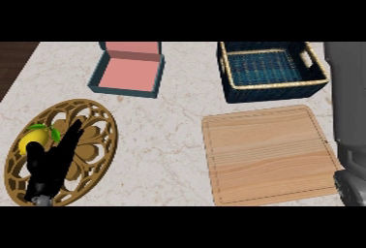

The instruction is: Pick the bell pepper from the cutting board and place it in the basket

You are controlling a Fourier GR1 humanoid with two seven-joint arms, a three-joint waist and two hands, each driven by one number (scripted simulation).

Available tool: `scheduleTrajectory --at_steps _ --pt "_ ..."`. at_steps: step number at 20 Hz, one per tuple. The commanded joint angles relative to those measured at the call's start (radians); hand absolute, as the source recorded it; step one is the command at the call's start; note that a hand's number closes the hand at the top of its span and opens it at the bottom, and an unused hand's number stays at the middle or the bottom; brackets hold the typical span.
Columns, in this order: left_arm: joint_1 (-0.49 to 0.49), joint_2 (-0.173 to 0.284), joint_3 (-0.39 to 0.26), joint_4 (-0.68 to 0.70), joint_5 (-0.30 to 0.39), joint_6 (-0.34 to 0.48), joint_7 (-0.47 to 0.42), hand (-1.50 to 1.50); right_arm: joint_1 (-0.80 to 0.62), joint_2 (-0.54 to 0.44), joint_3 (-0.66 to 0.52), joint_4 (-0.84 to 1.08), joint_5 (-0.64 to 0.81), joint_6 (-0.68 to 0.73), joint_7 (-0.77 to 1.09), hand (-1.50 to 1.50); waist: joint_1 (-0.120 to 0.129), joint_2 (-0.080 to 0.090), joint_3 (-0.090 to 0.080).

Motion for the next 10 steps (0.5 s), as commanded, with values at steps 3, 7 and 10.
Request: scheduleTrajectory --at_steps 3,7,10 --pt "0.045 -0.061 -0.054 0.078 -0.007 0.006 0.067 0.0 0.038 0.015 -0.121 0.107 -0.075 -0.128 -0.105 1.5 -0.001 0.013 -0.016" --pt "0.067 -0.037 -0.025 0.073 0.008 -0.02 0.055 0.0 0.057 0.021 -0.134 0.17 -0.088 -0.166 -0.174 1.5 0.001 0.009 -0.016" --pt "0.034 -0.031 -0.015 0.047 0.013 -0.015 0.105 0.0 0.124 0.001 -0.159 0.221 -0.116 -0.182 -0.301 1.5 0.0 0.012 -0.015"
